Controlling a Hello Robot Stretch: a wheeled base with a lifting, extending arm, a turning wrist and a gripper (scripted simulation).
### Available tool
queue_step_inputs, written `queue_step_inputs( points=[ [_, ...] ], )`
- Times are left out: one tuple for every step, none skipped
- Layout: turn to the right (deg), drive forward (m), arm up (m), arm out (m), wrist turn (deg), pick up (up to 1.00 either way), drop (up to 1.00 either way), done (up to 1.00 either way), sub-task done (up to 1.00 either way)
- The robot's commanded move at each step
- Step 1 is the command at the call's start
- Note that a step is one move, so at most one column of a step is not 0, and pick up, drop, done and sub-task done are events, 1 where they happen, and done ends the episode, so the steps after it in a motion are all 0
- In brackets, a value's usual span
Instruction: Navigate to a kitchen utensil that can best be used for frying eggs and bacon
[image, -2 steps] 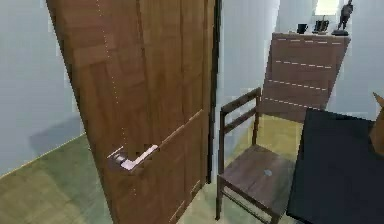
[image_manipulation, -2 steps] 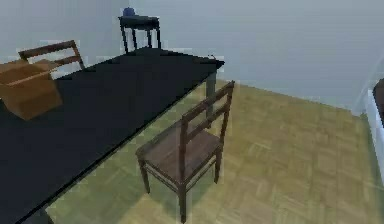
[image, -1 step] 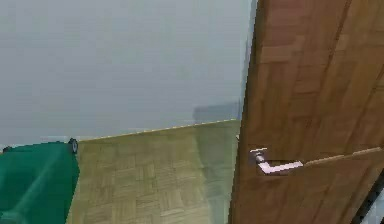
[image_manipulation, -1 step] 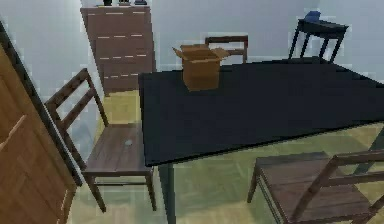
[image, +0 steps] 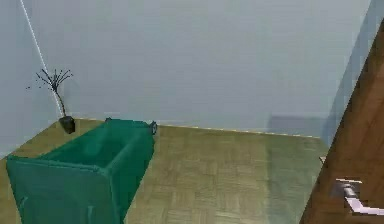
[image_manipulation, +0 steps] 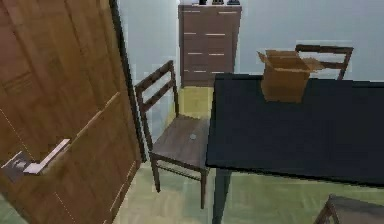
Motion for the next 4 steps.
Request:
queue_step_inputs(
  points=[
    [0.0, 0.9, 0.0, 0.0, 0.0, 0.0, 0.0, 0.0, 0.0],
    [45.0, 0.0, 0.0, 0.0, 0.0, 0.0, 0.0, 0.0, 0.0],
    [3.0, 0.0, 0.0, 0.0, 0.0, 0.0, 0.0, 0.0, 0.0],
    [0.0, 0.4, 0.0, 0.0, 0.0, 0.0, 0.0, 0.0, 0.0]
  ],
)
